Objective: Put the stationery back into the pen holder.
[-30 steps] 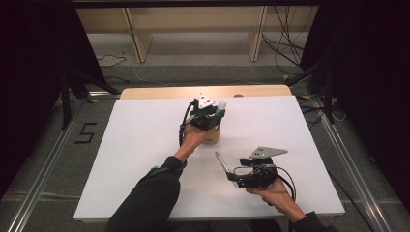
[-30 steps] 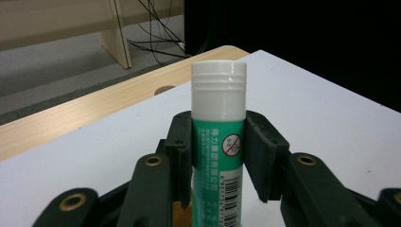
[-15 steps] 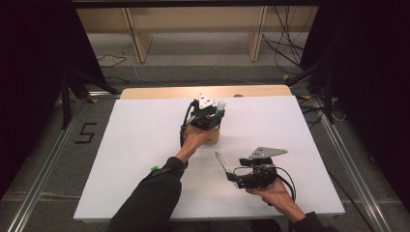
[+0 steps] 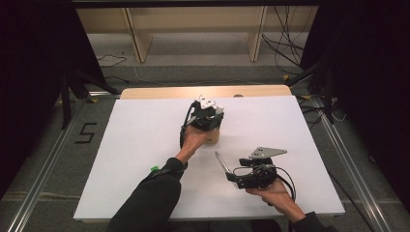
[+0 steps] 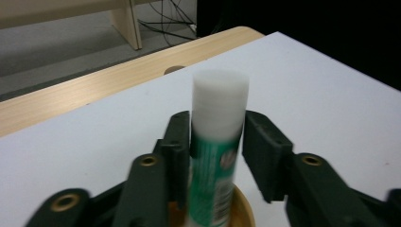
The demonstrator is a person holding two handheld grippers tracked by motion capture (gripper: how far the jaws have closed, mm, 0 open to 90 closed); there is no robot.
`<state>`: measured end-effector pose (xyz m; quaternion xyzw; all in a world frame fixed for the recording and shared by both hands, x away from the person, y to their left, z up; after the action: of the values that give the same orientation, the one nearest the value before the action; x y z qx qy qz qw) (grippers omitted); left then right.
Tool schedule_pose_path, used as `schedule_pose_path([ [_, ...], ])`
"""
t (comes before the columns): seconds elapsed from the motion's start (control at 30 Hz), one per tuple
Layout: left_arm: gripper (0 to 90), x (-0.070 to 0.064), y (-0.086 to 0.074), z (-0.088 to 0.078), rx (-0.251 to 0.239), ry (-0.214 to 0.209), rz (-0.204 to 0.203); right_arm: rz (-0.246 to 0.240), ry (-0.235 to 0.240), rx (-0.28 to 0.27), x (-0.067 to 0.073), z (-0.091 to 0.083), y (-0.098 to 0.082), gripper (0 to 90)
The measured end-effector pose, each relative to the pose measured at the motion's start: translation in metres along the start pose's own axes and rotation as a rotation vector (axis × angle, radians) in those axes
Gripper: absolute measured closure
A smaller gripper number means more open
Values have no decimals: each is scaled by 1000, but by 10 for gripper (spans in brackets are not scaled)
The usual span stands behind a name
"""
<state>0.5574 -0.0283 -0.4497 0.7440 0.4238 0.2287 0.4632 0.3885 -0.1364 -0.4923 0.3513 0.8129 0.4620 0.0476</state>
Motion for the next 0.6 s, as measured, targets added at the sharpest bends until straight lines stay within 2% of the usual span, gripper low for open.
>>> schedule_pose_path([
  [0.13,404,0,6,-6,19,10,-4,6,0,4,0,1,-1,225],
  [0.23,344,1,11,-13,17,-3,-20,1,-1,4,1,1,-1,225],
  [0.4,313,6,15,-34,18,-30,-9,5,-3,5,0,0,-1,225],
  [0.6,275,20,12,-63,31,-48,-9,6,-4,5,0,1,-1,225],
])
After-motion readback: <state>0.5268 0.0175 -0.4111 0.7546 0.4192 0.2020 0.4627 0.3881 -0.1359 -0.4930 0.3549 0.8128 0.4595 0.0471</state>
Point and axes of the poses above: each handheld gripper's, and its own axes: z roughly forward along the jaws, y roughly out of its top, x roughly to its left, the point moved 8 cm from there along z, roughly forward along the jaws, and after that the axes turned 3 degrees about y, right-handed, at the moved point
